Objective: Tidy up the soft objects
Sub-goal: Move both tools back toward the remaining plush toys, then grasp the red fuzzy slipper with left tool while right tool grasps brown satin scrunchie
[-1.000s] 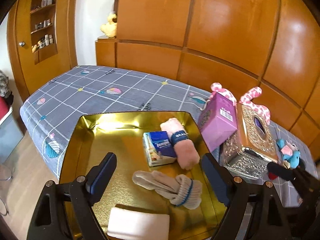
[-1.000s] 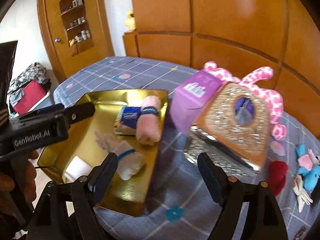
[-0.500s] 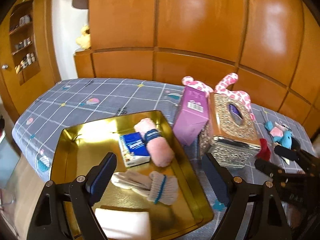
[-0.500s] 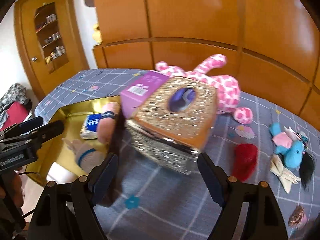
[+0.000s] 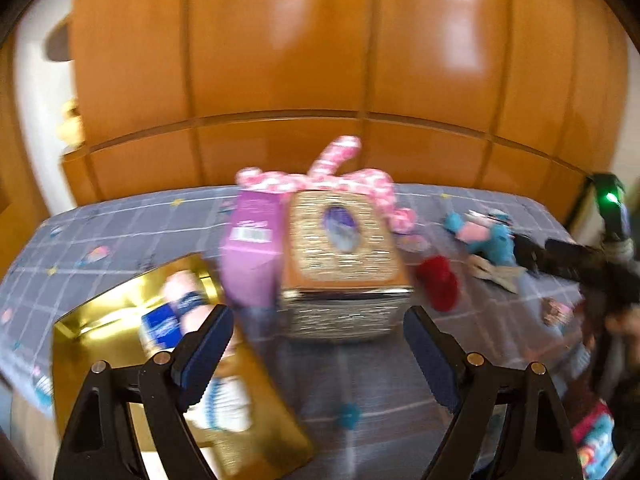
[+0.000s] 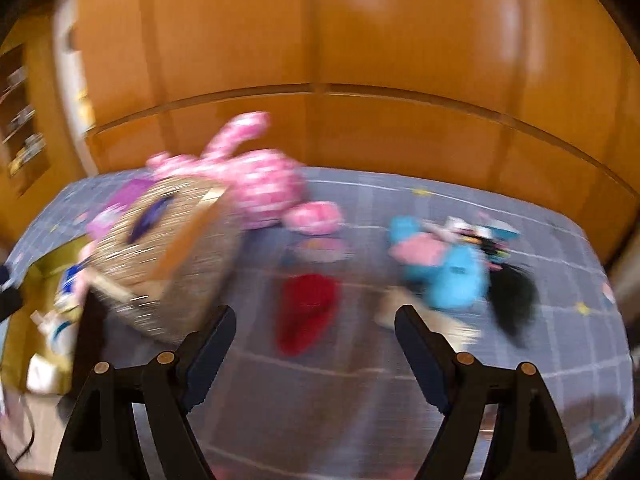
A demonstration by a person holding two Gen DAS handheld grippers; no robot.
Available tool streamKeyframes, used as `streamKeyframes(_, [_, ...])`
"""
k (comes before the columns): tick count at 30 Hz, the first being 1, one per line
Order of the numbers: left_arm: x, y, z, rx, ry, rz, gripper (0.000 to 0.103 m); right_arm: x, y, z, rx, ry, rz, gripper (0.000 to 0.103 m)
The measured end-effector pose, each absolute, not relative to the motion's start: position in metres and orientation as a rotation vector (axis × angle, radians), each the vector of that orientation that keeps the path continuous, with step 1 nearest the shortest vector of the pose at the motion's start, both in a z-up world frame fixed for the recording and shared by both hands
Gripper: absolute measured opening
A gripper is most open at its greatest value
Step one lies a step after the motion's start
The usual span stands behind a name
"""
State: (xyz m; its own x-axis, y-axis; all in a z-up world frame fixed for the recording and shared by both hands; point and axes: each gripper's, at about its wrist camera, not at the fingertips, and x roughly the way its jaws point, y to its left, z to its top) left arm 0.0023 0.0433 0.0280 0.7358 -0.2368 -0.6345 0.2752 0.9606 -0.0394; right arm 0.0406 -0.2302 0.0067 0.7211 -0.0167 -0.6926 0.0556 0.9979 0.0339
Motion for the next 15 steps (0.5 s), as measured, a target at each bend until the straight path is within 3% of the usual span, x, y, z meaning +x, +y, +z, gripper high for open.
streamKeyframes(4, [0.006, 0.009, 0.025, 0.098, 0.707, -0.372, 0.087, 0.043, -0.303, 0.004, 0.176, 0.771, -0.207, 0.083])
streamKeyframes(12, [0.026, -0.062, 0.004, 0.148, 0.806, -0.510, 0.071, 0.038, -0.381, -0.017, 0.347, 0.758, -0.368, 0.083])
streamKeyframes(15, [0.043, -0.084, -0.008, 0.130, 0.835, -0.535, 0.069, 0.034, -0.391, -0.016, 0.438, 0.734, -0.339, 0.083])
